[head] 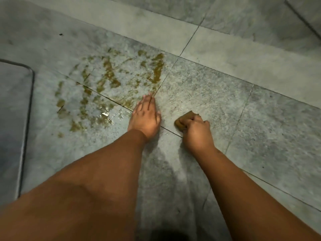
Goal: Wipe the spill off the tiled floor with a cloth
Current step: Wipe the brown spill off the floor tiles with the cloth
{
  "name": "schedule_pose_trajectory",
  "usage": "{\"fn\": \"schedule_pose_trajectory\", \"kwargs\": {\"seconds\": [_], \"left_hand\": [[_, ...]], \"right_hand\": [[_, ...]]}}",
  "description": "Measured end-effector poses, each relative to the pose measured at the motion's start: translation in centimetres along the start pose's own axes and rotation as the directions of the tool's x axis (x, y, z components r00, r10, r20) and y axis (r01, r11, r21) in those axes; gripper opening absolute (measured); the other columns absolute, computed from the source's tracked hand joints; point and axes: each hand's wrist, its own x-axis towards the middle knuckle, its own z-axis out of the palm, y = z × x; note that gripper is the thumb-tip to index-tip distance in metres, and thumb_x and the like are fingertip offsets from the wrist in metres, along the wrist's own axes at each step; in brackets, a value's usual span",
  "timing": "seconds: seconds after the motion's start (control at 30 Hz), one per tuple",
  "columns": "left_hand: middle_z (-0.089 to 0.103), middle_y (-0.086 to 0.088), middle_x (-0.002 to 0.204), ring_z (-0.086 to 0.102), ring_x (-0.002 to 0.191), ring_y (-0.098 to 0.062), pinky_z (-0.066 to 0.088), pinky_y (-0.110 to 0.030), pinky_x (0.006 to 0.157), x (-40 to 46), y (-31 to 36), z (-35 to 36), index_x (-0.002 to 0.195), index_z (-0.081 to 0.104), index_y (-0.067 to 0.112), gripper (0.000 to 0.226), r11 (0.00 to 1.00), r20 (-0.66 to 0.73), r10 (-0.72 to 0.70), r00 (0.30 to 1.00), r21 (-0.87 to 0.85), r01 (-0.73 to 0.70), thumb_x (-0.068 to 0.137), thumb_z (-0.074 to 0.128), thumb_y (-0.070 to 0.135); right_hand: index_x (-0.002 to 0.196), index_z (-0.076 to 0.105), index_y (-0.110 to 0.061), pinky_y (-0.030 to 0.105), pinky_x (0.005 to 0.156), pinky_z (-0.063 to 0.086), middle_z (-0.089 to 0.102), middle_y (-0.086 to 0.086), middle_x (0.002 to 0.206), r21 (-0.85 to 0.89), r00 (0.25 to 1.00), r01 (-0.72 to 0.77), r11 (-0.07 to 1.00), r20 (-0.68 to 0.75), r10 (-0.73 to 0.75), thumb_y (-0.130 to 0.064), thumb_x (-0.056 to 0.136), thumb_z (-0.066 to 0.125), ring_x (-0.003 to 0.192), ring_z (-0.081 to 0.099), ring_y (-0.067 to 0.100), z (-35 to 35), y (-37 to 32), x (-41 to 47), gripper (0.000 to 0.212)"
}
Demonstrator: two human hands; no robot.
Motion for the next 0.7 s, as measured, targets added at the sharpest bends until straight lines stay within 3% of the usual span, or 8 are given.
{"fn": "schedule_pose_trajectory", "kwargs": {"seconds": [0.07,0.1,0.13,0.2,0.33,0.47,0.6,0.7], "left_hand": [[0.002,-0.003,0.163,-0.001,0.149,-0.017,-0.002,-0.032,0.118,-2.5,-2.0,-0.8,0.155,0.009,0.014,0.057,0.998,0.014,-0.057,0.998,0.016,0.057,0.104,0.025,0.036],[0.002,-0.003,0.163,-0.002,0.149,-0.017,-0.002,-0.032,0.118,-4.0,-3.0,-1.0,0.155,0.008,0.014,0.057,0.995,0.009,-0.096,0.995,0.019,0.096,0.104,0.024,0.036],[0.001,-0.004,0.163,-0.002,0.149,-0.016,-0.003,-0.032,0.118,-5.4,-3.8,-0.9,0.155,0.007,0.014,0.058,0.991,0.016,-0.134,0.991,0.018,0.134,0.104,0.022,0.037],[-0.003,-0.003,0.163,-0.005,0.149,-0.015,-0.007,-0.031,0.117,-7.9,-4.9,0.1,0.155,0.003,0.014,0.059,0.977,0.042,-0.213,0.976,0.002,0.213,0.104,0.018,0.039],[-0.007,-0.002,0.163,-0.008,0.149,-0.014,-0.009,-0.03,0.117,-11.5,-6.6,2.8,0.155,0.0,0.016,0.062,0.962,0.066,-0.272,0.96,-0.009,0.273,0.101,0.011,0.042],[-0.005,0.0,0.163,-0.009,0.148,-0.012,-0.013,-0.029,0.117,-12.6,-8.9,3.8,0.155,0.002,0.016,0.069,0.951,0.008,-0.308,0.952,-0.028,0.308,0.093,0.007,0.045],[-0.005,0.001,0.163,-0.01,0.148,-0.01,-0.015,-0.027,0.116,-12.2,-11.1,3.4,0.156,0.003,0.016,0.066,0.941,-0.051,-0.337,0.94,-0.047,0.335,0.096,0.009,0.046],[-0.005,0.002,0.163,-0.011,0.147,-0.009,-0.015,-0.026,0.115,-11.6,-11.9,3.4,0.155,0.002,0.017,0.064,0.94,-0.083,-0.339,0.937,-0.073,0.333,0.099,0.011,0.045]], "right_hand": [[0.096,0.067,-0.046,0.027,0.069,0.032,0.053,0.003,0.109,0.065,0.993,0.031,0.997,0.111,-0.038,-0.009,0.084,0.055,0.105,0.05,0.034,0.2,-1.6,-0.1,0.041],[0.091,0.066,-0.051,0.027,0.069,0.041,0.056,0.0,0.103,0.128,0.986,0.038,0.991,0.156,-0.058,-0.016,0.085,0.058,0.104,0.054,0.033,0.1,-2.8,0.0,0.036],[0.095,0.067,-0.051,0.03,0.074,0.049,0.06,-0.002,0.105,0.153,0.98,0.05,0.987,0.184,-0.079,-0.025,0.086,0.061,0.105,0.056,0.031,0.2,-3.7,0.2,0.028],[0.112,0.067,-0.04,0.03,0.088,0.048,0.061,-0.002,0.116,0.151,0.981,0.11,0.982,0.143,-0.131,-0.035,0.087,0.062,0.11,0.054,0.03,0.7,-5.4,1.1,0.026],[0.132,0.057,-0.028,0.035,0.093,0.037,0.045,0.009,0.132,0.023,0.985,0.168,0.985,-0.027,-0.168,-0.011,0.091,0.051,0.113,0.041,0.035,2.3,-8.2,2.5,0.045],[0.132,0.056,-0.031,0.037,0.088,0.038,0.045,0.009,0.135,0.028,0.974,0.219,0.975,-0.065,-0.217,0.006,0.083,0.047,0.106,0.038,0.033,4.9,-8.3,-0.2,0.062],[0.125,0.06,-0.033,0.031,0.08,0.034,0.049,0.007,0.135,0.047,0.957,0.283,0.958,-0.076,-0.279,0.004,0.081,0.057,0.102,0.041,0.033,5.9,-7.2,-4.1,0.057],[0.128,0.059,-0.029,0.031,0.082,0.035,0.05,0.005,0.135,0.096,0.937,0.344,0.934,-0.101,-0.334,-0.002,0.086,0.06,0.105,0.043,0.032,6.2,-7.6,-3.5,0.05]]}}
